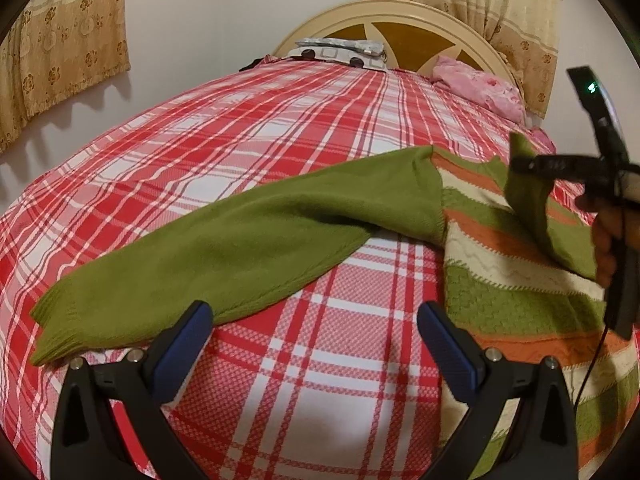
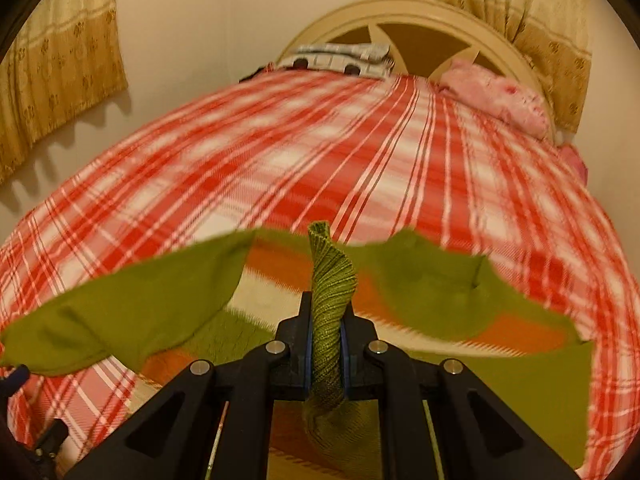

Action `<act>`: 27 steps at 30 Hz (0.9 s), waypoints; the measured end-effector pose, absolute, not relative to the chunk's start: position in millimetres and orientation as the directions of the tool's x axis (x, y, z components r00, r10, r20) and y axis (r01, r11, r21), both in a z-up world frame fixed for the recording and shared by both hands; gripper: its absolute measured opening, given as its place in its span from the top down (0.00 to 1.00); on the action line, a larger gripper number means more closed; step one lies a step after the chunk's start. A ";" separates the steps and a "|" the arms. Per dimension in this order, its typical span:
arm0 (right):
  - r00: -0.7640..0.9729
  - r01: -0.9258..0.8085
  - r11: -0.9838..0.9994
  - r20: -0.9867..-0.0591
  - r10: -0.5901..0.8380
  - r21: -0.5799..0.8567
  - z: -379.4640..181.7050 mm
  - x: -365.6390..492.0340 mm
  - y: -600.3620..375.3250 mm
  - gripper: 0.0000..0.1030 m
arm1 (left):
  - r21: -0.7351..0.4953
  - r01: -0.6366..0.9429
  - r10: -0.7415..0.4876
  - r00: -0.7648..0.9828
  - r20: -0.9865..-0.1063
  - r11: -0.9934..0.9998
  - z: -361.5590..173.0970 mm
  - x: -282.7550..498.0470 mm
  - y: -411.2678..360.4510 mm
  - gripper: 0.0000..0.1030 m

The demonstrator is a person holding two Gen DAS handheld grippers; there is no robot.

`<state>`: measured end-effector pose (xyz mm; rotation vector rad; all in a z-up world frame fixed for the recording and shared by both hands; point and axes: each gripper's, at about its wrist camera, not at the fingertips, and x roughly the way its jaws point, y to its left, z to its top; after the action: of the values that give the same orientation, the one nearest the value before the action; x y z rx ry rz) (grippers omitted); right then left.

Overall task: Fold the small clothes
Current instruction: 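Carry the held sleeve across the sweater body with the right tool and release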

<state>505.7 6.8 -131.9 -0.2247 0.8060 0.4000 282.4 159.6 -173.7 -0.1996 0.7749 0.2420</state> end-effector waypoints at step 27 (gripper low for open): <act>0.515 -0.499 0.866 -0.812 0.274 -0.024 -191.2 505.4 60.8 0.87 | -0.081 -0.290 0.142 0.668 -0.730 0.954 -183.4 282.5 153.2 0.00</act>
<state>505.4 60.8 -191.2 -0.2687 0.9192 0.4712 282.5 153.2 -183.4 -0.1968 0.8036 0.2454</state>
